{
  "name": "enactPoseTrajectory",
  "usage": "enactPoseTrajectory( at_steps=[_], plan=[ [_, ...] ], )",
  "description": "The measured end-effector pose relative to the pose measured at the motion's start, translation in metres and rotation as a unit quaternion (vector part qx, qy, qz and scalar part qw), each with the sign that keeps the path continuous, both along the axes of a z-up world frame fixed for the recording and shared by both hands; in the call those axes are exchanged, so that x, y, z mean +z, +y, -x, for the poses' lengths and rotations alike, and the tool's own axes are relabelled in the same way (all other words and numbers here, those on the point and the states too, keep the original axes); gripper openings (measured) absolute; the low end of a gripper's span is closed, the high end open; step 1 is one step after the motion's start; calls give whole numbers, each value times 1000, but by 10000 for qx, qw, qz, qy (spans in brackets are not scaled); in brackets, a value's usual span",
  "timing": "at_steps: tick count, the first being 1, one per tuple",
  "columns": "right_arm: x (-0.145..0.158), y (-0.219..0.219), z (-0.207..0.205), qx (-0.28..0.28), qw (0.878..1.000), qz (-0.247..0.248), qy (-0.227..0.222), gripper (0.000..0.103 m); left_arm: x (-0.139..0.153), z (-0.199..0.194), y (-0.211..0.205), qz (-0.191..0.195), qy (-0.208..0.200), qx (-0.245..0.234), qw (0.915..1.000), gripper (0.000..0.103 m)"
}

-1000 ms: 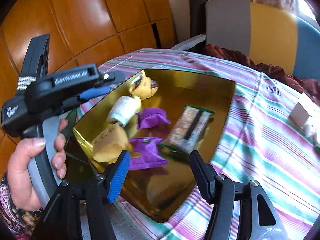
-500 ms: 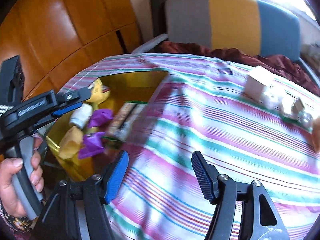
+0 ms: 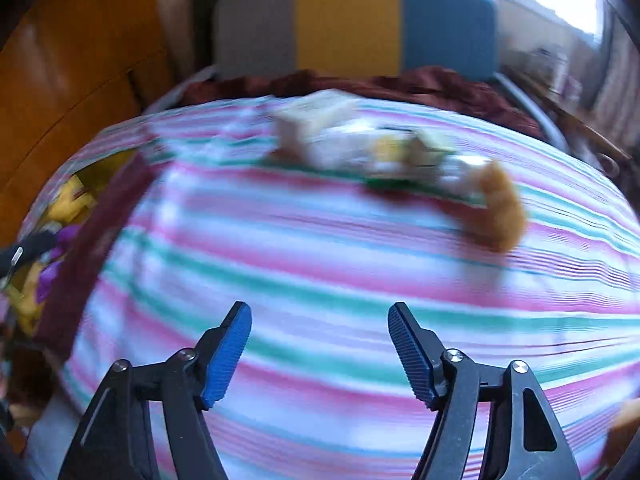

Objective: Organize objects
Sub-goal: 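Move both open tools back to the remaining pile, then grasp the yellow sponge with the right tool while the left tool grasps a plastic-wrapped ball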

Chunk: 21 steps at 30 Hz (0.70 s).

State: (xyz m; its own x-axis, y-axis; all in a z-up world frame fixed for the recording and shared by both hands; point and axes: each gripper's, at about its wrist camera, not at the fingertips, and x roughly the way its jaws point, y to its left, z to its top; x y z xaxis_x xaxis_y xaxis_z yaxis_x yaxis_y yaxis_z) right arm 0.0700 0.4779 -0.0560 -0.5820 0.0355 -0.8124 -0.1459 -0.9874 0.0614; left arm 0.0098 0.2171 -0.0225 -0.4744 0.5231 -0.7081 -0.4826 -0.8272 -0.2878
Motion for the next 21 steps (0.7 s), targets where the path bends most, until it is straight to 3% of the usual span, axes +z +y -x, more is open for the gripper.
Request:
enactPoseTrajectory(
  at_steps=[6, 12, 16, 21],
  plan=[
    [6, 81, 26, -859, 9942, -614, 184, 74, -15, -23, 33, 237, -157, -533, 9982, 48],
    [-8, 131, 43, -1103, 9934, -264, 141, 74, -29, -40, 58, 387, -244, -965, 9943, 48],
    [-13, 144, 52, -1158, 9920, -467, 161, 74, -38, -48, 79, 457, -378, -1192, 9911, 48],
    [-16, 192, 38, -2043, 9783, 197, 283, 75, -41, -51, 90, 490, -355, -1252, 9903, 48]
  ],
)
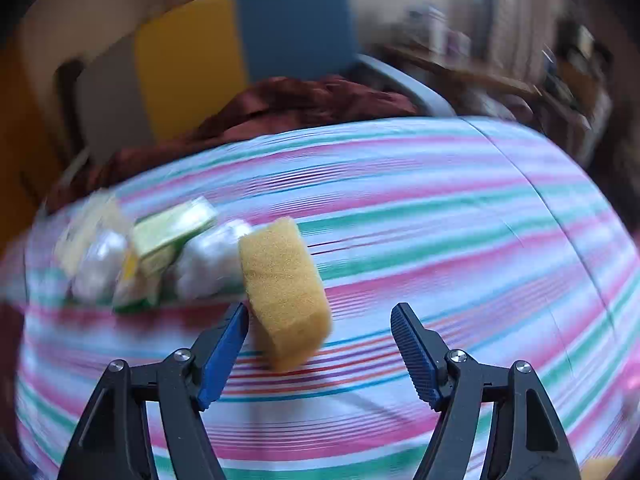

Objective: Organize objects
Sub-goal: 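Grasp the yellow sponge with the right tool while the left tool grasps a plastic-wrapped ball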

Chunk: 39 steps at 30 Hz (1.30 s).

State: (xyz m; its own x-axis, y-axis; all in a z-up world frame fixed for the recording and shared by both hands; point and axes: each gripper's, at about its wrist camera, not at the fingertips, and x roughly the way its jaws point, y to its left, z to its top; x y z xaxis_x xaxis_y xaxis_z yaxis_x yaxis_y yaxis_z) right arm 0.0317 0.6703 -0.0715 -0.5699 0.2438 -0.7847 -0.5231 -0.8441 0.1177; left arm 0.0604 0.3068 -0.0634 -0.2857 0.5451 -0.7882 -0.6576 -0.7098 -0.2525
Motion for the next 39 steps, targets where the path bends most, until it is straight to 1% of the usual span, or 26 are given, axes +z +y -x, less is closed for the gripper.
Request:
enactPoseTrajectory(
  at_steps=[3, 5, 7, 8, 10, 12, 14, 15, 17, 18, 19, 23, 26, 28, 31, 33, 35, 37, 39],
  plan=[
    [1, 19, -11, -307, 9980, 443, 326, 85, 0, 0, 5, -36, 0, -40, 10000, 48],
    [2, 23, -12, -308, 9967, 581, 482, 86, -1, -1, 6, -36, 13, -112, 9999, 48],
    [2, 18, -7, -160, 9976, 467, 476, 90, 0, -2, 7, -46, 20, -137, 9999, 48],
    [1, 13, -3, -54, 9986, 327, 417, 91, -1, -2, 7, -38, 7, -155, 9999, 48],
    [-3, 5, 7, 82, 9997, -153, 142, 92, -1, -2, 7, -28, 20, -162, 9999, 48],
    [-7, 3, 11, 187, 9985, -506, -22, 92, -1, -2, 8, 16, 37, -160, 9999, 48],
    [-12, 7, 12, 343, 9983, -473, -67, 92, -1, 0, 10, 6, 43, -173, 9998, 48],
    [-14, 10, 13, 338, 9983, -466, -120, 90, 0, 1, 12, 10, 65, -178, 9998, 48],
    [-20, 17, 16, 387, 9985, -342, -164, 70, 2, 3, 18, 26, 100, -215, 9997, 48],
    [-24, 20, 18, 485, 9985, -124, -238, 59, 3, 4, 21, 11, 127, -229, 9997, 48],
    [-27, 21, 19, 507, 9984, 33, -243, 60, 5, 5, 25, -2, 163, -241, 9996, 48],
    [-23, 20, 15, 323, 9989, 155, -317, 58, 10, 12, 48, -55, 172, -414, 9990, 48],
    [-18, 28, 4, 54, 9981, 561, -266, 57, 15, 18, 71, -95, 228, -592, 9979, 48],
    [-14, 30, 0, -48, 9981, 502, -358, 57, 19, 23, 90, -144, 306, -691, 9970, 49],
    [-7, 28, -6, -103, 9981, 38, -612, 57, 22, 33, 126, -229, 289, -895, 9953, 49],
    [-6, 30, -8, -135, 9971, -130, -735, 57, 24, 40, 146, -192, 403, -940, 9946, 49],
    [-6, 36, -12, -207, 9970, -25, -743, 57, 26, 48, 171, -83, 619, -1069, 9923, 49],
    [-10, 43, -14, -291, 9964, 165, -779, 57, 25, 56, 197, 146, 823, -1152, 9898, 49],
    [-15, 50, -15, -341, 9955, 381, -795, 57, 25, 62, 215, 196, 904, -1284, 9874, 49]
  ],
)
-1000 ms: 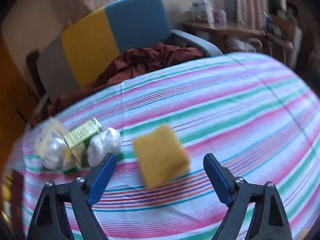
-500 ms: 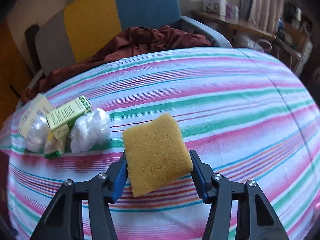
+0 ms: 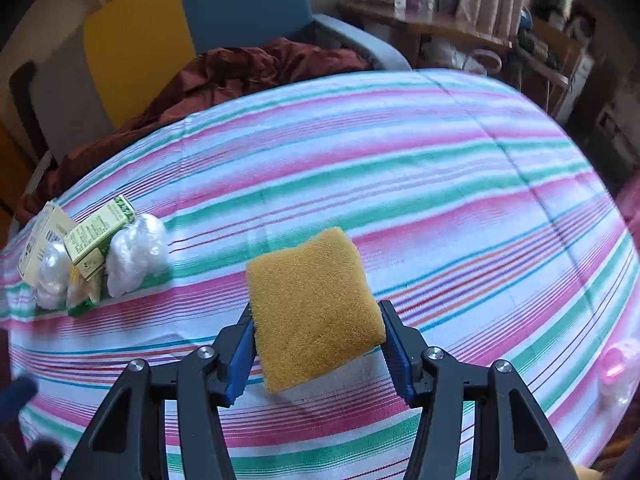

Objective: Organize objects
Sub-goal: 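Grasp the yellow sponge with the right tool while the left tool grasps a plastic-wrapped ball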

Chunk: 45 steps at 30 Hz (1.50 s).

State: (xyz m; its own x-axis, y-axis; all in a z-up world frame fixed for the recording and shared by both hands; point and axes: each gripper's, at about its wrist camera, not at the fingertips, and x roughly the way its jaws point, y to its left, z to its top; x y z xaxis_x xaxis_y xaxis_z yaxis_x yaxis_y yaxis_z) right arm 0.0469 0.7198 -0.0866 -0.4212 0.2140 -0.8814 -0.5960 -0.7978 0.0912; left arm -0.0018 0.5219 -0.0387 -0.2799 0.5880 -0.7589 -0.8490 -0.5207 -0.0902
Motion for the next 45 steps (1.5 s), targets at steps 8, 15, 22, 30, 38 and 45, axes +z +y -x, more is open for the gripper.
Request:
enactPoseTrajectory(
  at_steps=[8, 15, 22, 30, 38, 45],
  plan=[
    [-3, 21, -11, -372, 9945, 892, 393, 58, -28, 40, 60, 732, 506, -69, 9960, 49],
    [-2, 16, -8, -352, 9957, 792, 341, 58, -46, 55, 77, 919, 455, -26, 9947, 49],
    [-2, 16, -9, -369, 9957, 786, 324, 58, -60, 60, 80, 695, 134, 42, 9975, 30],
    [-3, 13, -10, -334, 9965, 723, 257, 58, -57, 59, 76, 360, 129, 212, 9990, 28],
    [1, 16, -10, -525, 9963, 632, 270, 58, -50, 66, 95, 73, -538, 269, 9982, 45],
    [3, 28, -17, -740, 9951, 600, 275, 58, -52, 76, 114, 105, -584, 514, 9969, 47]
  ],
)
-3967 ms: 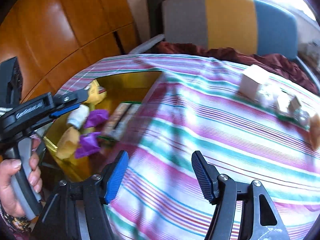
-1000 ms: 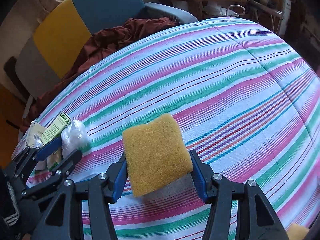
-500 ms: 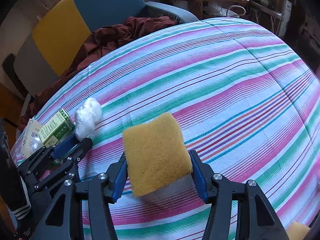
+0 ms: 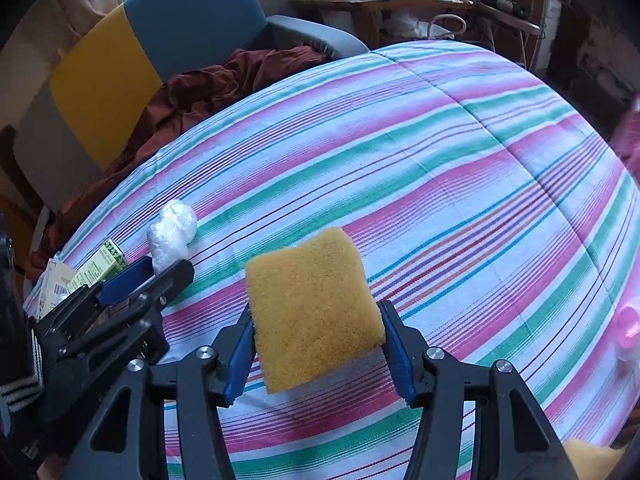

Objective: Organize objects
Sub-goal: 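Grasp the yellow sponge with the right tool while the left tool grasps a plastic-wrapped ball, then carry the sponge in the right tool while the left tool carries the wrapped ball to the tray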

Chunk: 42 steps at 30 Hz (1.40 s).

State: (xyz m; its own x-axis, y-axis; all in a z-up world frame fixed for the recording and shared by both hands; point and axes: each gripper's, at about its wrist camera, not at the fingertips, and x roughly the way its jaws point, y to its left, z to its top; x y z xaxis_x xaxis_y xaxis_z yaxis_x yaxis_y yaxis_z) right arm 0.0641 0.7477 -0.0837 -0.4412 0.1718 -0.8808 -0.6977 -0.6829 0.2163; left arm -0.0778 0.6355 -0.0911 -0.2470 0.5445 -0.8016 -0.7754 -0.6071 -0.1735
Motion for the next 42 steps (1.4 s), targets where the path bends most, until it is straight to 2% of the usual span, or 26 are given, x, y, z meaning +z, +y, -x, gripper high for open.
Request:
enactPoseTrajectory(
  at_steps=[5, 6, 7, 11, 15, 17, 24, 35, 42],
  plan=[
    [-5, 6, 1, -89, 9999, 113, -9, 58, -7, 9, 18, 224, 66, 7, 9997, 49],
    [-5, 6, 1, -94, 9999, 116, -10, 58, -8, 8, 20, 251, 89, -17, 9996, 47],
    [-5, 5, -1, -89, 9999, 110, -15, 58, -10, 8, 20, 213, 172, -3, 9996, 36],
    [-5, 6, -1, -81, 9999, 109, 4, 58, -13, -1, 9, 30, 527, -68, 9986, 35],
    [-4, 5, -1, -74, 9999, 91, 87, 58, -9, -8, -12, -99, 676, 120, 9976, 35],
    [-2, 0, 2, -14, 9999, 51, 129, 58, -4, -16, -29, -304, 745, 229, 9965, 35],
    [5, -32, 17, 495, 9981, -347, 120, 58, 13, -48, -90, -653, 1075, 483, 9909, 35],
    [21, -90, 31, 1183, 9877, -987, 256, 58, 20, -75, -170, -990, 1038, 845, 9861, 35],
    [19, -124, 41, 1709, 9778, -1194, 210, 58, 21, -81, -208, -1009, 734, 1079, 9863, 35]
  ],
)
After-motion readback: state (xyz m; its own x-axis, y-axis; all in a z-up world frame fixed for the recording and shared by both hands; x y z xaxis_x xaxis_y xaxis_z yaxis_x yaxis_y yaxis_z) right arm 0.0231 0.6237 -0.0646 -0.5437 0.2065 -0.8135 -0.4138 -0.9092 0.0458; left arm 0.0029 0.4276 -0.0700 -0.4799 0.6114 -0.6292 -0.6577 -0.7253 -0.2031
